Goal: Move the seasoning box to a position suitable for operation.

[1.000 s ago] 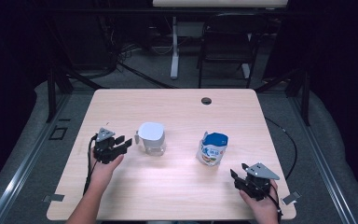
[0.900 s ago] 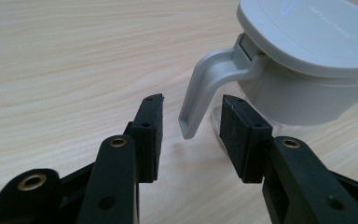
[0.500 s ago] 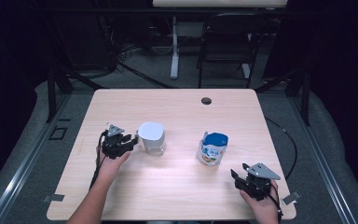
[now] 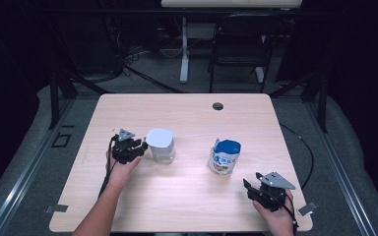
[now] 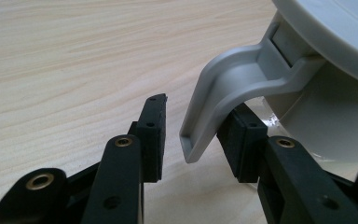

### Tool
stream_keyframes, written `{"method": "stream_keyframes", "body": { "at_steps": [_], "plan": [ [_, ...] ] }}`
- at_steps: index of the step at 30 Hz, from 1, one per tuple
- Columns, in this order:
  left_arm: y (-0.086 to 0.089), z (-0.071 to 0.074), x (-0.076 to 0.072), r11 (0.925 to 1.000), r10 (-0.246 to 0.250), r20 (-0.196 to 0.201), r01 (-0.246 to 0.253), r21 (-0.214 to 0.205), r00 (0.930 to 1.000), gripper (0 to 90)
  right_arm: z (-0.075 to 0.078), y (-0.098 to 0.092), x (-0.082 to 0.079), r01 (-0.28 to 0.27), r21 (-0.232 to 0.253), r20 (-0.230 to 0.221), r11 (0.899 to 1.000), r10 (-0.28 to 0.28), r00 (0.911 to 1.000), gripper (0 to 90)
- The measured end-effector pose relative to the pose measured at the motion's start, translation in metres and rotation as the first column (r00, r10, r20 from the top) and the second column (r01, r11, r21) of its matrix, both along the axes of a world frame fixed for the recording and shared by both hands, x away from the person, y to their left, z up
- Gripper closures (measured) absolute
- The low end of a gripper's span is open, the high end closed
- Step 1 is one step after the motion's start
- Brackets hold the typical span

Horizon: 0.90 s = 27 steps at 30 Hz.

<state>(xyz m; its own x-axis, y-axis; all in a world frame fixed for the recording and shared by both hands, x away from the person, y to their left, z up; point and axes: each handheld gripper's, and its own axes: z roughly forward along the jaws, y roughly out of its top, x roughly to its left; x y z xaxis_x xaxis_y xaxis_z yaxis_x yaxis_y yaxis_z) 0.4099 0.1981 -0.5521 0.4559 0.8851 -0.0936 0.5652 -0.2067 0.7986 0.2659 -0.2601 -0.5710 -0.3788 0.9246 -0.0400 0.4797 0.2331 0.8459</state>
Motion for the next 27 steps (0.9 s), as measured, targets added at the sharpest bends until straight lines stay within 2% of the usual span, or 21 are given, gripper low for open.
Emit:
{"method": "stream_keyframes", "body": {
  "at_steps": [4, 5, 12, 17, 24, 27],
  "plan": [
    [-0.001, -0.001, 0.002, 1.0000, -0.001, -0.005, 0.001, 0.005, 1.0000, 64.5, -0.001, 0.001, 0.000, -0.001, 0.004, -0.001, 1.000, 0.001, 1.0000, 44.3],
    [-0.002, 0.000, 0.003, 0.9999, -0.004, -0.014, 0.004, 0.017, 0.9999, 64.6, -0.001, 0.001, 0.000, -0.002, 0.005, 0.000, 1.000, 0.002, 1.0000, 44.2],
    [-0.011, 0.004, 0.008, 0.9980, -0.028, 0.006, 0.028, 0.056, 0.9996, 65.3, -0.002, 0.000, 0.001, -0.004, 0.003, -0.001, 1.000, 0.004, 1.0000, 44.2],
    [-0.012, 0.002, 0.008, 0.9972, -0.023, -0.008, 0.023, 0.071, 0.9997, 74.7, -0.002, 0.000, 0.001, -0.005, 0.004, -0.005, 1.000, 0.005, 1.0000, 44.2],
    [-0.016, 0.003, 0.005, 0.9910, -0.017, 0.014, 0.015, 0.133, 0.9998, 77.8, -0.003, 0.001, 0.001, -0.007, -0.004, -0.010, 1.000, 0.007, 0.9999, 44.2],
    [-0.017, 0.004, 0.004, 0.9903, -0.006, 0.016, 0.004, 0.139, 0.9999, 78.5, -0.003, 0.002, 0.001, -0.010, -0.006, -0.006, 1.000, 0.010, 0.9999, 44.1]
  ]
}}
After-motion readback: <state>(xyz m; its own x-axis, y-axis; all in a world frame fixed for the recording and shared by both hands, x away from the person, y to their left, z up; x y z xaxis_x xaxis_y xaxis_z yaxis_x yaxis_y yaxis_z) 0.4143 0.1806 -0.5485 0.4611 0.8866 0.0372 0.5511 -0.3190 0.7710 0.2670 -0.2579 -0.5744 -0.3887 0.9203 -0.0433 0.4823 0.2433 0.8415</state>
